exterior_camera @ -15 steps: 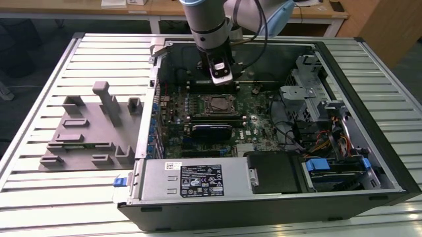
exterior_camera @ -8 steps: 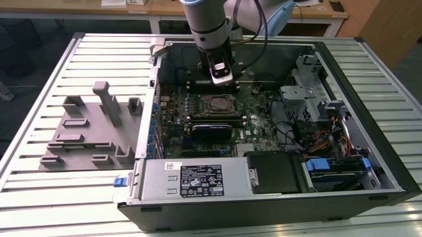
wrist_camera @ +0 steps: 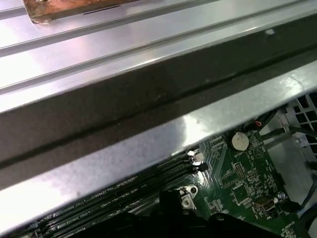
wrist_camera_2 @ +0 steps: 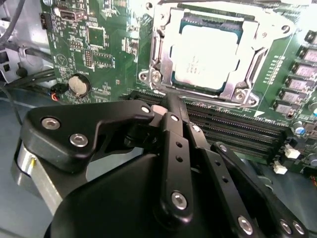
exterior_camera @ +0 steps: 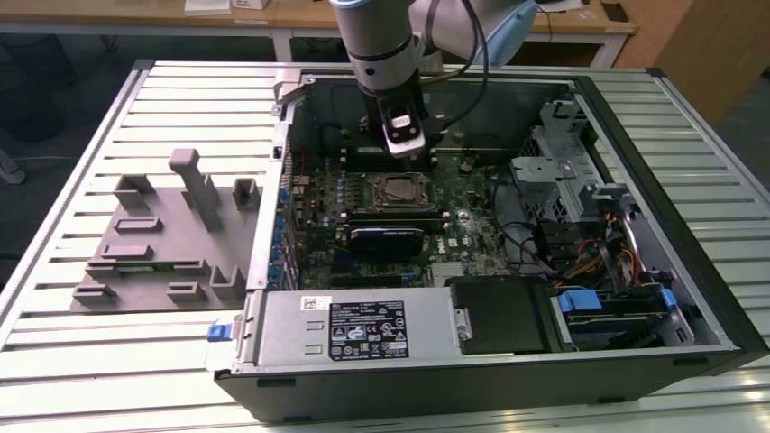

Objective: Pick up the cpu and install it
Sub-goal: 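Install the first cpu locking lever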

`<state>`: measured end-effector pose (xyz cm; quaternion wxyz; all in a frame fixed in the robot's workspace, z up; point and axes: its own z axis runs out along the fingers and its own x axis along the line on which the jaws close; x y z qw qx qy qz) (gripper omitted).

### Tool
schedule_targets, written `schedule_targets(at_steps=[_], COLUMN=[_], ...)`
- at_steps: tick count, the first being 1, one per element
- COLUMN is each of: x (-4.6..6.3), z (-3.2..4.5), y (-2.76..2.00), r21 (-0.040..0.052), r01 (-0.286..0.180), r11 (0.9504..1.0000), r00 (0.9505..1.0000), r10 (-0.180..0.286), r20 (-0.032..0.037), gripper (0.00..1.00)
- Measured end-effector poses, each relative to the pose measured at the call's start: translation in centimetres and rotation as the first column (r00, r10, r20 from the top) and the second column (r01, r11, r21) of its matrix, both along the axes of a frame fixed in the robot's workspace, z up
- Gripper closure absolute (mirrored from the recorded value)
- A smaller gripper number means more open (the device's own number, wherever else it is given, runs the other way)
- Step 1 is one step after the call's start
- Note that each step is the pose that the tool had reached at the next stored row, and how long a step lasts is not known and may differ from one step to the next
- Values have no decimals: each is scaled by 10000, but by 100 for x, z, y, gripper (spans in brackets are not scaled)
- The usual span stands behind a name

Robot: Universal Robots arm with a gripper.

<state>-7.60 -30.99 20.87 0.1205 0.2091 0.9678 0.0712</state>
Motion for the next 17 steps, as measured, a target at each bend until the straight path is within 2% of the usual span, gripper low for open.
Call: schedule_targets(at_steps=[13, 17], x=[0, 0], z=[-1, -1], y=[-19, -27], r21=[-624, -881], r01=[-1, -4], r11=[9981, 9961], r00=[10000, 9999], r10=[-4, -7], r20=[-83, -121], gripper=[89, 89])
